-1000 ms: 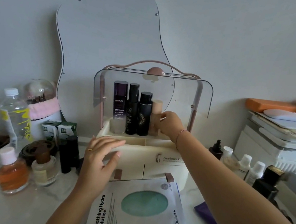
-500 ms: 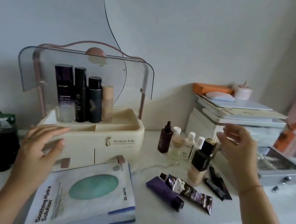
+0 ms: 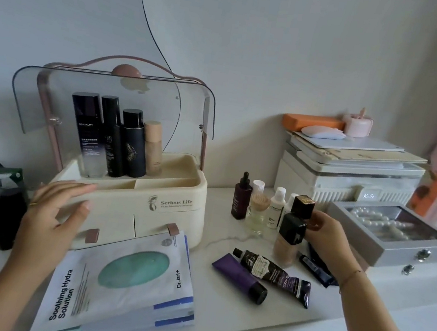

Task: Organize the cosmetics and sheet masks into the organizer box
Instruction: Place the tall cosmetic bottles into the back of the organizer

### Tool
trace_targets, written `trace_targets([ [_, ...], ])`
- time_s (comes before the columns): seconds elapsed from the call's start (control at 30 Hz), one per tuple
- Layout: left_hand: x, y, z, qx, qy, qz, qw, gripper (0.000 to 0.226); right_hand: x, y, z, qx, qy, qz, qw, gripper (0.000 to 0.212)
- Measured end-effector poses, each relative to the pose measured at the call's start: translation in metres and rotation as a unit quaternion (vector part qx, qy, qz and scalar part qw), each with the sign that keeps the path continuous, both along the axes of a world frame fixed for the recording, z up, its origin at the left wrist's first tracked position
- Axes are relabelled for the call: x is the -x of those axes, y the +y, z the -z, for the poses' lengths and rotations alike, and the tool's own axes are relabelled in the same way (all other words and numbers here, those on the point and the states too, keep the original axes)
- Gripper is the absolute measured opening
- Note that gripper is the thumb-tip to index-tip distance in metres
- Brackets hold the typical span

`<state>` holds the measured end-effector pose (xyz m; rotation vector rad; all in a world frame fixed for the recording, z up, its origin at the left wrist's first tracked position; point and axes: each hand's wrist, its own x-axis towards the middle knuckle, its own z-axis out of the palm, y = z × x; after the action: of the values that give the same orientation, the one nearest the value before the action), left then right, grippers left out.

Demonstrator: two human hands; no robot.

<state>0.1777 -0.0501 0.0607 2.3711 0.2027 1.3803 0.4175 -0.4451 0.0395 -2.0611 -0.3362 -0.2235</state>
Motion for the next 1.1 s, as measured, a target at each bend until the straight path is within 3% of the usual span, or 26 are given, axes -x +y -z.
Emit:
trace_targets([
  [0.2, 0.000, 0.000, -0.002, 0.011, -0.007, 0.009, 1.000, 0.032, 0.006, -0.012, -0.010, -0.029, -0.014, 0.031, 0.999, 0.023],
  [0.33, 0.000, -0.001, -0.001, 0.007, -0.013, 0.017, 1.000, 0.035, 0.020, -0.017, -0.038, -0.037, -0.072, 0.061, 0.995, 0.016],
  [0.5, 0.000, 0.001, 0.000, 0.012, -0.015, 0.016, 1.000, 0.032, 0.052, -0.002, -0.083, -0.107, -0.151, 0.045, 0.982, 0.024],
  [0.57, 0.000, 0.003, 0.000, 0.004, -0.016, 0.009, 1.000, 0.023, 0.071, 0.013, -0.098, -0.133, -0.165, 0.007, 0.977, 0.028],
  [0.7, -0.001, 0.003, 0.000, 0.002, -0.024, 0.009, 1.000, 0.029, 0.113, 0.066, -0.119, -0.197, -0.138, -0.175, 0.955, 0.035],
  [0.83, 0.000, 0.001, -0.003, 0.025, -0.027, 0.023, 0.999, 0.030, 0.130, 0.145, -0.128, -0.183, -0.116, -0.294, 0.931, 0.031],
  [0.97, 0.002, -0.002, -0.005, 0.032, -0.016, 0.030, 0.999, 0.030, 0.111, 0.219, -0.130, -0.100, -0.144, -0.230, 0.957, 0.030],
  [1.1, 0.004, -0.003, -0.008, 0.048, -0.007, 0.038, 0.998, 0.032, 0.077, 0.259, -0.127, -0.072, -0.085, -0.137, 0.984, 0.016],
])
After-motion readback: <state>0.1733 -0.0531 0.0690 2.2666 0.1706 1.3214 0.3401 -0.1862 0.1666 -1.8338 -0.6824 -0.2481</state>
